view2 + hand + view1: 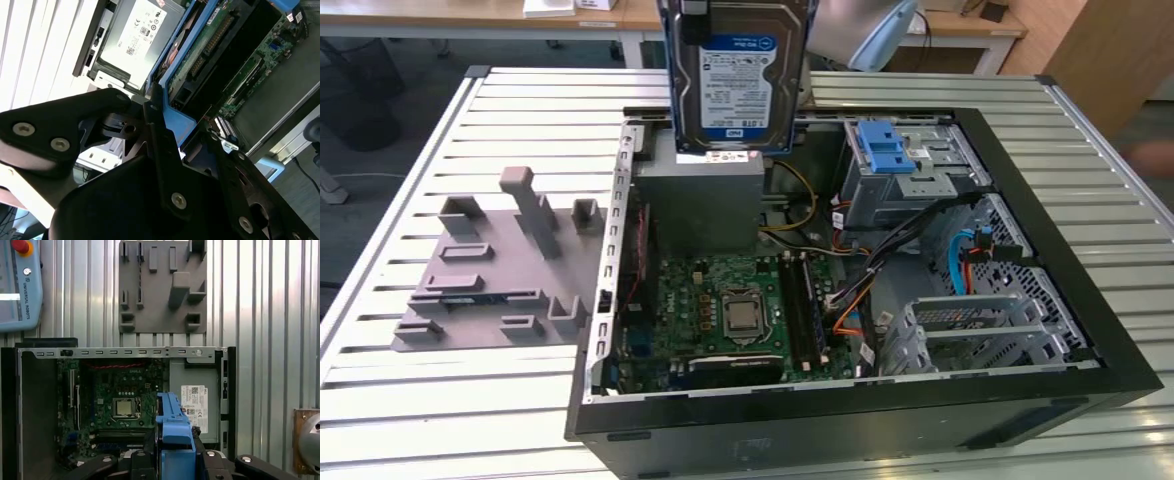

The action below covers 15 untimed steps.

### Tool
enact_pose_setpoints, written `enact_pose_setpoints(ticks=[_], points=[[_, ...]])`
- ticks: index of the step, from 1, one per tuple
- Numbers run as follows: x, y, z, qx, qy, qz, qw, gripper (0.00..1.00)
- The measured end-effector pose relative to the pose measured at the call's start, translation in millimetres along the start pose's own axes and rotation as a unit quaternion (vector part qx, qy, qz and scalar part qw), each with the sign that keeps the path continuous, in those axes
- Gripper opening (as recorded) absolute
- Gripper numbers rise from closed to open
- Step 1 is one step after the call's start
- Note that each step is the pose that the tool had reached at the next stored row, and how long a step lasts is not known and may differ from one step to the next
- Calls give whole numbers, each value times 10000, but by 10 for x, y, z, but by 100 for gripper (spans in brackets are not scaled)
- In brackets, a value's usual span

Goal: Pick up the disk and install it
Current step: 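Pick up the disk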

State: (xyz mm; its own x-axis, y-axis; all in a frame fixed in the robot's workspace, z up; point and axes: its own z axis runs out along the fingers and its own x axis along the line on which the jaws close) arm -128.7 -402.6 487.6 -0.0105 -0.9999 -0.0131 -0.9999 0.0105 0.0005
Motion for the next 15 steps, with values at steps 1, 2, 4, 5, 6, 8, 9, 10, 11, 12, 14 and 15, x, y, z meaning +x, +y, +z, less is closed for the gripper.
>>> enact_pose_setpoints(ticks=[1,2,4,5,6,8,9,10,11,12,14,15], points=[[5,-14,0,0,0,0,10000,36],[10,-30,0,-1,1,0,10000,36],[18,-76,0,-1,1,0,10000,36],[20,-102,0,-1,1,1,10000,36],[23,-127,0,0,1,1,10000,36],[29,-167,0,-1,1,1,10000,36],[32,-189,1,-1,1,1,10000,36],[36,-207,1,0,0,1,10000,36],[40,-223,2,0,0,1,10000,36],[43,-237,2,0,1,2,10000,36],[57,-256,3,-1,1,1,10000,36],[66,-262,4,-1,1,1,10000,36]])
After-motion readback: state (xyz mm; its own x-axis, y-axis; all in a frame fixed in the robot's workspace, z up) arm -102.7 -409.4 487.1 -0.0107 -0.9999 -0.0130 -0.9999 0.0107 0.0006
